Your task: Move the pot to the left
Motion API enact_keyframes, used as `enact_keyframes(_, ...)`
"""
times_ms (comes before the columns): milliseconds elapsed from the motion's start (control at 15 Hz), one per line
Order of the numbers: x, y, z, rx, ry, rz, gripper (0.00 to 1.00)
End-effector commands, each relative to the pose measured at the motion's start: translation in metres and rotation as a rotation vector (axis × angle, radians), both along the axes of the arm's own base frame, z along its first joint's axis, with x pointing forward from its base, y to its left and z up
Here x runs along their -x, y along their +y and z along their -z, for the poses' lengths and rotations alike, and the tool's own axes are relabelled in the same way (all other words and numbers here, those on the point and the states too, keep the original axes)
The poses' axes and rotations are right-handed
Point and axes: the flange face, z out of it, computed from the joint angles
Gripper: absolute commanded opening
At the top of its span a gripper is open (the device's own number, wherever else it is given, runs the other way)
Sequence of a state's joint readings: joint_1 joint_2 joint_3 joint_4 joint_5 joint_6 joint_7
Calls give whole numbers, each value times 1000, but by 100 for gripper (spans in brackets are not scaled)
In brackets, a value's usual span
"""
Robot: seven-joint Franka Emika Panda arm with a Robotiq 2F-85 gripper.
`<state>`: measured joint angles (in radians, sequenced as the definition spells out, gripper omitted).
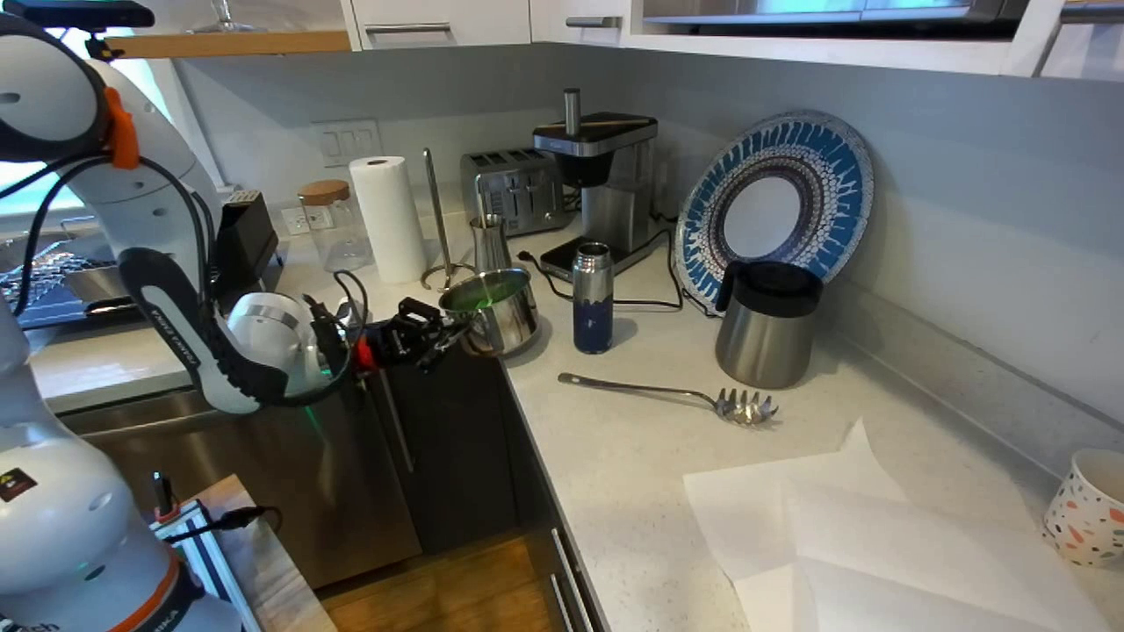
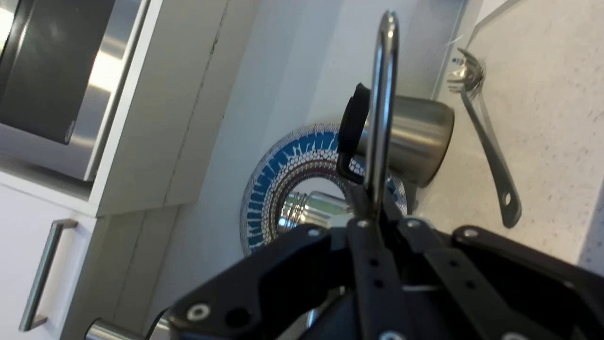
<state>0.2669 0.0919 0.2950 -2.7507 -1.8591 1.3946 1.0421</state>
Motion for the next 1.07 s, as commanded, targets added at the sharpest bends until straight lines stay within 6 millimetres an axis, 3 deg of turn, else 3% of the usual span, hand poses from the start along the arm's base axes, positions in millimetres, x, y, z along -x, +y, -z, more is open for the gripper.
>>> enact_keyframes(0, -5, 18, -6, 28, -43, -116, 1)
enact_keyframes(400, -12, 27, -4, -4, -57, -232, 1)
enact_keyframes(1000, -25, 22, -1, -144, -29, -408, 1)
